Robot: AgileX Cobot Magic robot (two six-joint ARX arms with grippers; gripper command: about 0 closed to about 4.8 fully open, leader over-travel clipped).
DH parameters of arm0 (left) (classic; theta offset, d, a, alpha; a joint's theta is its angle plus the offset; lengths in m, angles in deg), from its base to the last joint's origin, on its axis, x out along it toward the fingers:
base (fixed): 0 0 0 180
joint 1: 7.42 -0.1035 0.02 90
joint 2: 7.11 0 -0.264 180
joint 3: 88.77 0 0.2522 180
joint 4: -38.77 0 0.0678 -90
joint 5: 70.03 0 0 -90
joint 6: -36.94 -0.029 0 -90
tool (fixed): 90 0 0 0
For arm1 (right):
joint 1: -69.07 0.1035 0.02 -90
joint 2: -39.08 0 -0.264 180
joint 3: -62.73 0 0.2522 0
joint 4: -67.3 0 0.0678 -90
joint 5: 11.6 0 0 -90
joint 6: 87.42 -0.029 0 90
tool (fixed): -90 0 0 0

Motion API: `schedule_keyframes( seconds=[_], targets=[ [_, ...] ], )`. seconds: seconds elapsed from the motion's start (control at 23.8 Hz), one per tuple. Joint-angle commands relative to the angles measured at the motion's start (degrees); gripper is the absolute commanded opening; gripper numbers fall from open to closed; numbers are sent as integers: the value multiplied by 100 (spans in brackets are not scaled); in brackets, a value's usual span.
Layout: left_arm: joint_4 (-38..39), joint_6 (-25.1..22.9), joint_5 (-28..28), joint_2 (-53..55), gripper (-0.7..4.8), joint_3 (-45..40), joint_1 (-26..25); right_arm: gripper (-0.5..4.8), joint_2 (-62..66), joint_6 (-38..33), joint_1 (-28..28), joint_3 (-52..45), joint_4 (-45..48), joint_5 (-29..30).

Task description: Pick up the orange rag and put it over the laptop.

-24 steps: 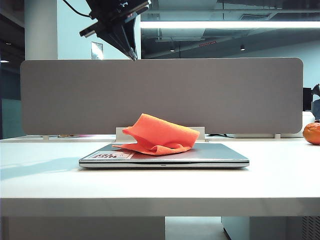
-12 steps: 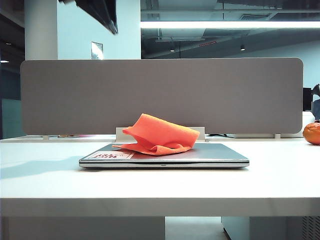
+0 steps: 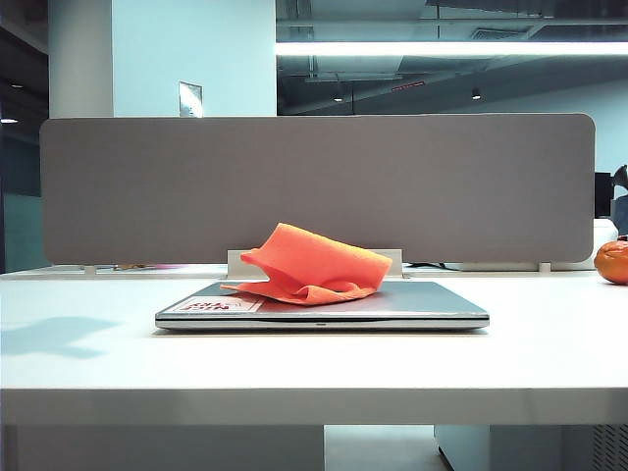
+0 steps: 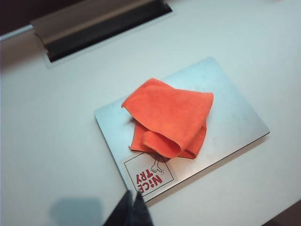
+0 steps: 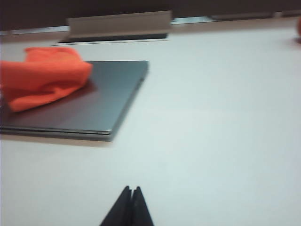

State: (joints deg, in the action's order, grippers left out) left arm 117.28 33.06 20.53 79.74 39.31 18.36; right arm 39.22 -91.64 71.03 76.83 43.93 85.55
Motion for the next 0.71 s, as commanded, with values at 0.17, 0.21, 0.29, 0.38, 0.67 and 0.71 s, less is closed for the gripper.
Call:
schedule_keyframes(
  seconds=[0.17,0.21,0.29,0.38,0.67,0.71],
  targets=[
    [308,-15,-173,-461,-6,9,-13,-5,-4,46,2,-20,39,-748],
    [356,-15,-227,-520,-6,9,-13,-5,-4,46,0,-20,39,-767],
    [393,-13,-310,-647,-6,7,-13,-5,-4,46,0,-20,37,-765],
    [382,76,-374,-870,-6,-2,-13,-5,-4,39,2,-20,37,-708],
    [334,131,-699,-1246,-6,-15,-15,-5,-4,39,2,-20,37,-708],
    [334,131,-702,-1241,-6,-15,-15,-5,-4,39,2,-20,39,-708]
  ],
)
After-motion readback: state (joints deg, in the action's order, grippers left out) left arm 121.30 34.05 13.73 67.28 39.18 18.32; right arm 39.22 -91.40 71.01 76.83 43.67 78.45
